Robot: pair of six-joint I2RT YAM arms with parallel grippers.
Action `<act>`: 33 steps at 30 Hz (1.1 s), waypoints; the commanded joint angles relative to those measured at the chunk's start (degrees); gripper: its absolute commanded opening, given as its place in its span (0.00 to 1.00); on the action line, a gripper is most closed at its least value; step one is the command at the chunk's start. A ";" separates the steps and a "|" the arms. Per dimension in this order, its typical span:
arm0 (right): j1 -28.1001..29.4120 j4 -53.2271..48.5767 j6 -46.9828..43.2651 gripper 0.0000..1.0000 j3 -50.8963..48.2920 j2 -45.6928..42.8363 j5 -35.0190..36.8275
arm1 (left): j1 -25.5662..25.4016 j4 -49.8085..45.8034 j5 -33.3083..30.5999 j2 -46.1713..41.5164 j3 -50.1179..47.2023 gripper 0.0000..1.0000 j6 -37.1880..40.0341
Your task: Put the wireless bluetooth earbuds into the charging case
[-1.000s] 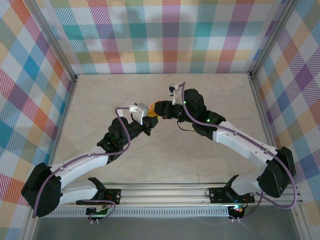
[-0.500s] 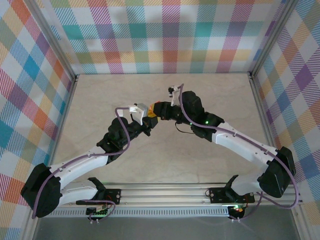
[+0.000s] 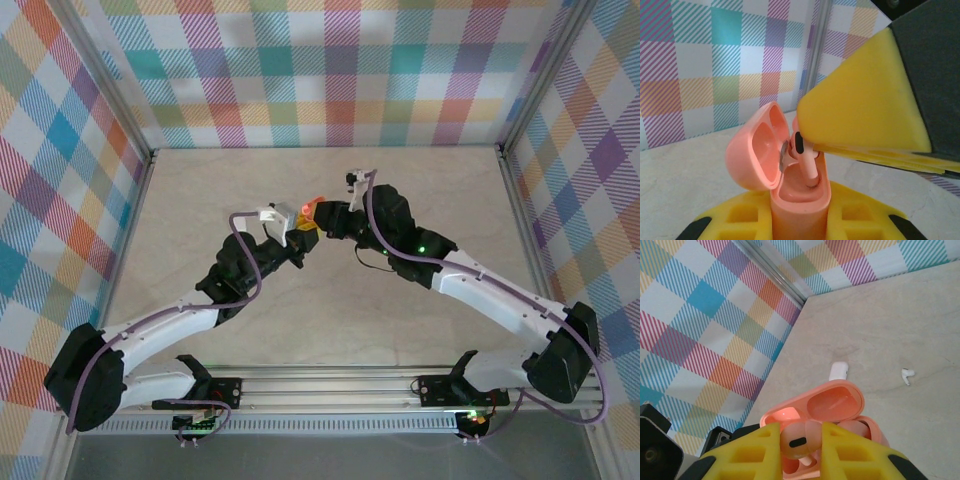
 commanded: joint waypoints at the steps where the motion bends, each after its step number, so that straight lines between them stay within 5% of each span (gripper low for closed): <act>1: 0.27 -3.39 1.48 0.22 -0.03 -0.19 1.28 | -0.44 7.42 -1.20 1.00 4.11 0.00 -0.60; 14: 0.27 3.01 8.33 0.21 -1.97 -1.64 -1.54 | -0.44 7.77 -2.49 1.18 2.84 0.00 0.09; 33: 1.47 -0.06 6.38 0.20 1.01 0.10 -0.88 | -0.40 4.04 -4.35 1.54 2.92 0.00 2.03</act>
